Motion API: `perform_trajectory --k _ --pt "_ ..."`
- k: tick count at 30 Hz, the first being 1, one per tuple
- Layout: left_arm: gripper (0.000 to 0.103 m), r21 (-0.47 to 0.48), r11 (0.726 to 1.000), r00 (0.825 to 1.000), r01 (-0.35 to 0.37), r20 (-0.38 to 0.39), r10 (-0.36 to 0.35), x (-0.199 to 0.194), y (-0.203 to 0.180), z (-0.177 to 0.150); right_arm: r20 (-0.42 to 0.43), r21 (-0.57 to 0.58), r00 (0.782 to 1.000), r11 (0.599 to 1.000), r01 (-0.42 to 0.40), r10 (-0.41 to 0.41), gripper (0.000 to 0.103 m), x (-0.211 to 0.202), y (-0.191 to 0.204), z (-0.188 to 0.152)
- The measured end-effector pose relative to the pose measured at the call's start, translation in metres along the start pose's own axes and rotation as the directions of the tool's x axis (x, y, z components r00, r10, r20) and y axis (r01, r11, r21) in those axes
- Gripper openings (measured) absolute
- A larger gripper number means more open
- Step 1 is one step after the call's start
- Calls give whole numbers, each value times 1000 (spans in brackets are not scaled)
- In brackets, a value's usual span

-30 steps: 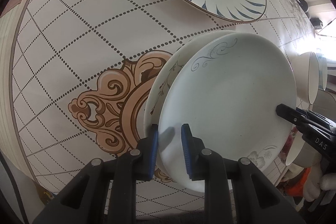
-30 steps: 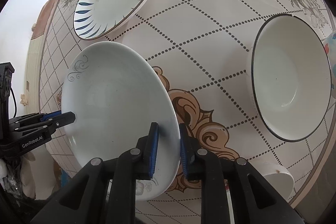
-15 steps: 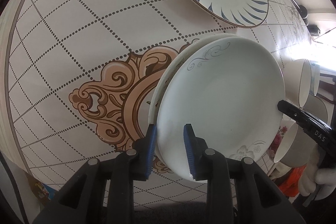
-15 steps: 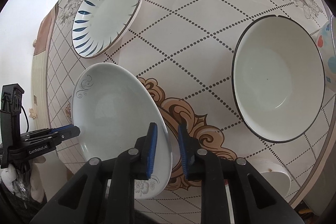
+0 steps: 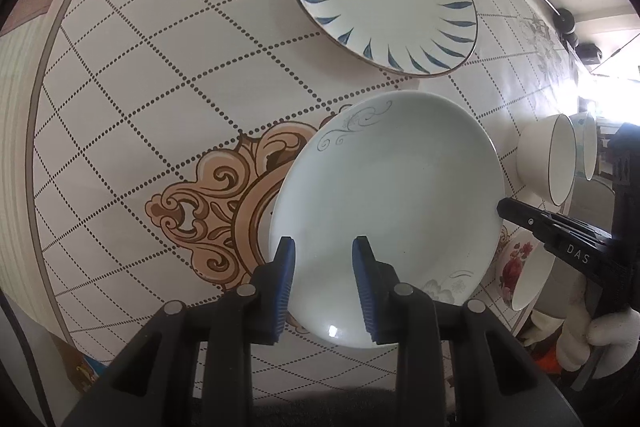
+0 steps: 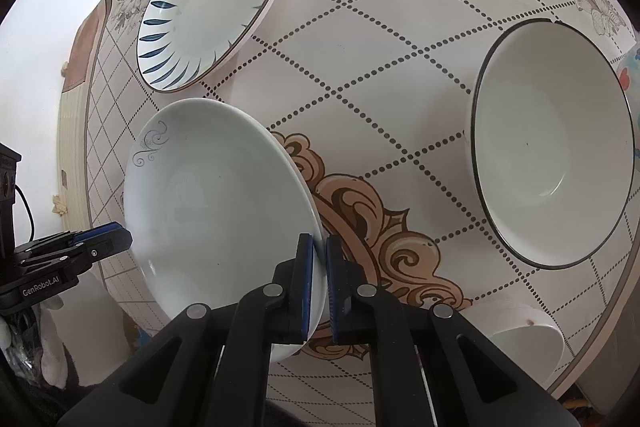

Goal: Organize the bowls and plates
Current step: 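Lower the grey-swirl plate onto the pink-flowered plate and open both grippers, then grasp the blue-striped plate rim with both grippers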

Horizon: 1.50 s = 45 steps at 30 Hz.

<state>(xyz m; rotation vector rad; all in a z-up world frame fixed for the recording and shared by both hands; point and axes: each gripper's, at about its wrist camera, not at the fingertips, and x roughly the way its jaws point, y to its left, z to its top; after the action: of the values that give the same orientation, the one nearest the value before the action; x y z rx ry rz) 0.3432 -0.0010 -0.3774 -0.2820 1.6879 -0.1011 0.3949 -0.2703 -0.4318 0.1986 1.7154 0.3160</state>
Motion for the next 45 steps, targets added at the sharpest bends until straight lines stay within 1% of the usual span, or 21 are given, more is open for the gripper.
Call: perform_trajectory --k 2,5,7,9,11,12,13,15,18,25,29,32,34,37,38,40,41,42,43,44,45 --pt "30 9 1000 999 -13 49 12 -13 -6 4 10 22 1000 1000 -3 2 12 -6 0 3" --pt "30 11 1000 994 -15 112 14 -31 -9 16 46 36 999 999 -5 3 35 -20 4 10" --pt "30 15 1000 990 -19 142 16 -41 -12 29 79 43 997 999 -28 25 67 -32 9 18" --pt "30 17 1000 987 -17 162 14 -48 -11 46 107 57 992 996 -67 61 74 -42 13 27" --pt "30 -6 1000 986 -3 167 4 -51 -8 65 132 79 988 992 -96 85 75 -48 18 40" --pt "30 -18 1000 986 6 167 -3 -52 -5 75 148 86 985 990 -108 95 77 -51 21 48" --pt "30 -27 1000 987 12 163 -7 -50 -4 88 164 90 981 989 -117 101 83 -54 23 55" --pt "30 -47 999 989 22 149 -14 -44 1 112 194 90 976 989 -120 101 90 -59 29 73" --pt "30 -70 997 992 29 121 -20 -37 9 143 219 101 971 988 -117 92 90 -56 39 103" --pt "30 -103 994 998 47 51 -41 -8 33 198 174 163 978 977 -139 111 90 -26 38 160" --pt "30 -84 995 998 56 30 -54 6 34 213 155 181 982 975 -132 104 89 -6 37 177" --pt "29 -59 996 998 68 21 -67 12 29 218 143 189 981 970 -154 128 86 4 34 184" --pt "29 -39 997 998 67 21 -66 15 23 220 131 194 981 967 -164 140 79 9 33 186" --pt "29 -7 997 997 75 10 -75 21 16 222 121 191 981 967 -171 150 76 16 30 189" --pt "26 7 997 997 70 6 -70 22 13 222 118 192 980 964 -183 162 73 18 29 189" --pt "26 31 998 999 51 9 -51 25 9 221 111 203 976 957 -206 187 63 23 26 189" --pt "25 40 998 999 44 13 -44 26 8 219 109 205 974 955 -216 197 61 25 25 188" --pt "23 46 998 999 37 17 -38 27 7 218 108 207 973 953 -223 204 54 27 25 188" --pt "21 50 998 999 27 22 -28 27 8 218 105 206 972 951 -230 212 43 29 25 187" --pt "20 54 998 999 21 26 -22 28 7 217 102 205 976 955 -212 195 39 30 25 186" --pt "18 59 998 999 18 33 -20 28 6 216 106 200 979 960 -195 176 32 30 25 186"
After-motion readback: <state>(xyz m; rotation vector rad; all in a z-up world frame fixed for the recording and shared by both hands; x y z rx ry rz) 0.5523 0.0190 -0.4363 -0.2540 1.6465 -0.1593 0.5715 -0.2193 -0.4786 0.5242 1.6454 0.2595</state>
